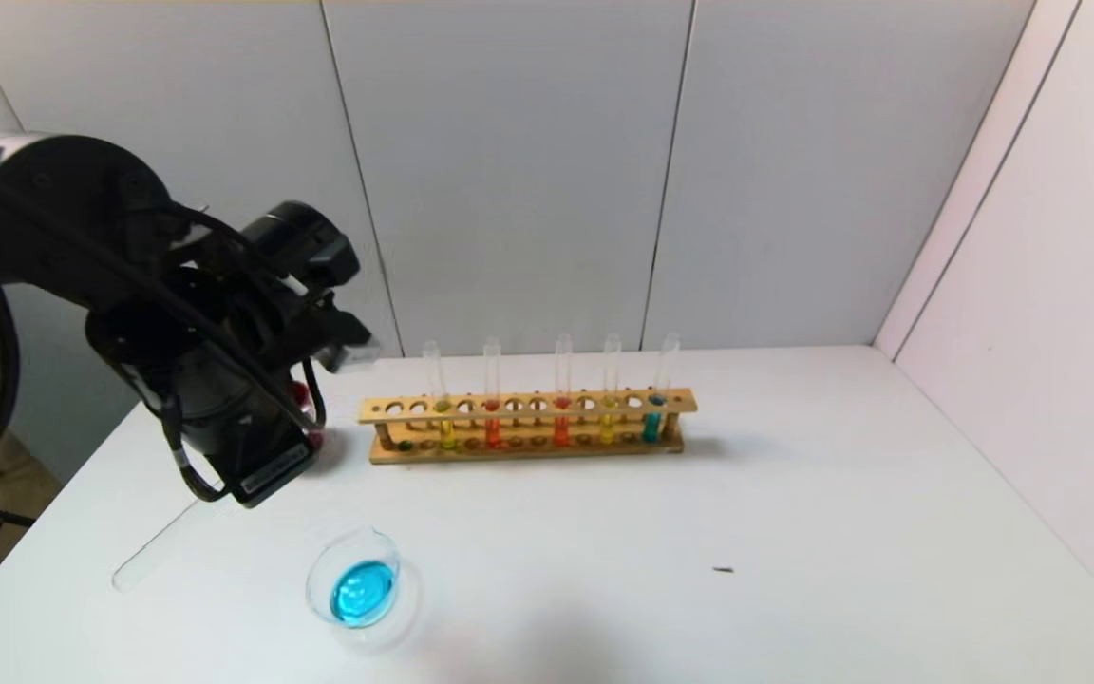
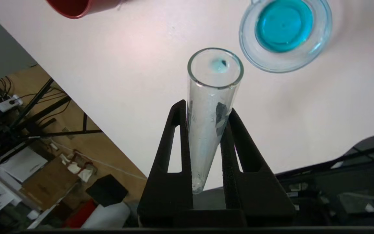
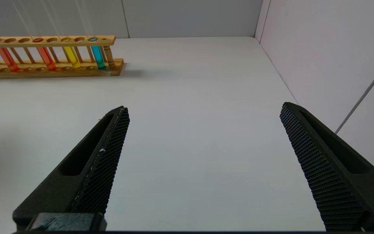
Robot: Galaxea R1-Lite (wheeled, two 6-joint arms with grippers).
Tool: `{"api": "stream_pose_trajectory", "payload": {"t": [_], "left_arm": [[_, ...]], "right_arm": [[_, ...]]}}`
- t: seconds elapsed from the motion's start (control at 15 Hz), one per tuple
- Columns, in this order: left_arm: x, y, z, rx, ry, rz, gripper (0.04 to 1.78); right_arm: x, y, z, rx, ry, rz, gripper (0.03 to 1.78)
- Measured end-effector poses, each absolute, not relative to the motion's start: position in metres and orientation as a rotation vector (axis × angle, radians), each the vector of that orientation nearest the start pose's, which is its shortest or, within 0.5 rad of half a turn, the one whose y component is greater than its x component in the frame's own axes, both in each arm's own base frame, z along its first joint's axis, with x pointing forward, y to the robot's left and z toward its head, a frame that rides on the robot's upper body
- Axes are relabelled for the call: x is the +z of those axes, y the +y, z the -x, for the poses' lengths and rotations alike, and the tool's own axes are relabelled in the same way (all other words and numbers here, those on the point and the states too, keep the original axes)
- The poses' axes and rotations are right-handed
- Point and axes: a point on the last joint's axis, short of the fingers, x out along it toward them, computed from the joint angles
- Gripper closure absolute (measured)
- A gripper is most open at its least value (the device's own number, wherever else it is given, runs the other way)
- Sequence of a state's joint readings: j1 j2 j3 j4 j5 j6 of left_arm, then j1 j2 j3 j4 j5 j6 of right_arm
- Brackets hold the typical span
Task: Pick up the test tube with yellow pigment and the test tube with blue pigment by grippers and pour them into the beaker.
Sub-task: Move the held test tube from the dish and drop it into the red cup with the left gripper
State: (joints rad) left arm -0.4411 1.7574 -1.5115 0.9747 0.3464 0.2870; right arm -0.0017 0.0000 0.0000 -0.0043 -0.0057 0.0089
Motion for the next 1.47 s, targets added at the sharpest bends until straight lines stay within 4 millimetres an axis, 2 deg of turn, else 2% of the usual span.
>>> {"api": "stream_pose_trajectory", "payload": {"t": [0.27, 0.6, 0.87, 1.47], "left_arm": [[0.251, -0.086, -0.253, -0.154, 1.027, -0.616, 1.51], [0.264, -0.063, -0.273, -0.020, 0.863, -0.428, 1.51], [0.261, -0.054, -0.300, 0.045, 0.758, -0.345, 1.51], [0.234, -0.042, -0.373, 0.157, 0.525, -0.232, 1.51]], "right_arm": [[0.076, 0.000, 0.023, -0.007, -0.004, -0.009, 0.11], [0.076, 0.000, 0.023, -0.007, -0.004, -0.009, 0.11], [0.076, 0.000, 0.023, -0.008, -0.004, -0.009, 0.11], [0.076, 0.000, 0.023, -0.008, -0.004, -0.009, 0.11]]}}
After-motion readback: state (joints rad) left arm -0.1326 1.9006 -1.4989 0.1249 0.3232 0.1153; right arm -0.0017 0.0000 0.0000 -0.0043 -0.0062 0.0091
